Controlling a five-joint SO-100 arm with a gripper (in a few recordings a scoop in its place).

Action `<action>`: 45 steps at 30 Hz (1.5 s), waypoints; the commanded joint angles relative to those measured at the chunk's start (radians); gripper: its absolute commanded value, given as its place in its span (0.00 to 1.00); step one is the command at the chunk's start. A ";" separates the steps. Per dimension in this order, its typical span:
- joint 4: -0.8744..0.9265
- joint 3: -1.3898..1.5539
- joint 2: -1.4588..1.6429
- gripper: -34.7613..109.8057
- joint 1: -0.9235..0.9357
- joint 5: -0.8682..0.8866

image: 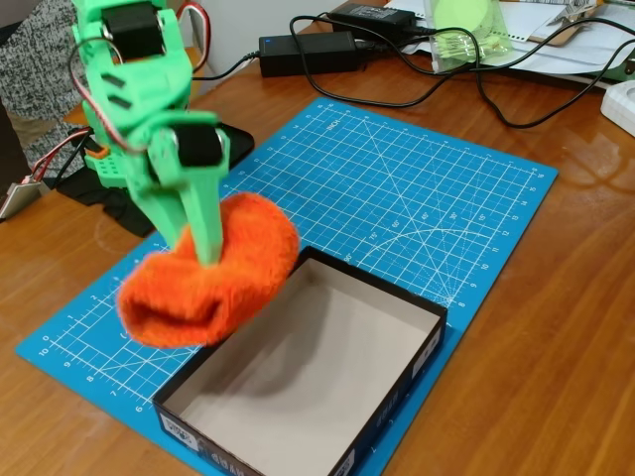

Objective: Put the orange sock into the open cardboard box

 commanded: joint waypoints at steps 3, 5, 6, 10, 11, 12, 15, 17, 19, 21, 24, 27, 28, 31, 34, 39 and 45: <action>0.097 -0.107 -0.092 0.24 -0.123 0.264; 0.104 -0.176 -0.123 0.24 -0.133 0.305; 0.100 -0.212 -0.137 0.24 -0.132 0.316; 0.055 -0.333 -0.202 0.24 -0.112 0.272; 0.049 -0.357 -0.222 0.24 -0.101 0.242; 0.046 -0.385 -0.242 0.24 -0.086 0.216; 0.011 -0.430 -0.301 0.24 -0.035 0.149; -0.041 -0.433 -0.341 0.24 -0.009 0.118; -0.092 -0.437 -0.379 0.24 0.009 0.089; -0.107 -0.454 -0.410 0.24 0.023 0.064; -0.075 -0.465 -0.423 0.37 0.009 0.026; -0.060 -0.457 -0.402 0.40 -0.012 0.104; -0.060 -0.449 -0.391 0.39 -0.018 0.155; -0.057 -0.419 -0.347 0.40 -0.038 0.239; -0.055 -0.359 -0.279 0.42 -0.067 0.196; 0.063 -0.213 -0.057 0.41 -0.094 0.098; 0.333 0.209 0.723 0.35 -0.360 -0.121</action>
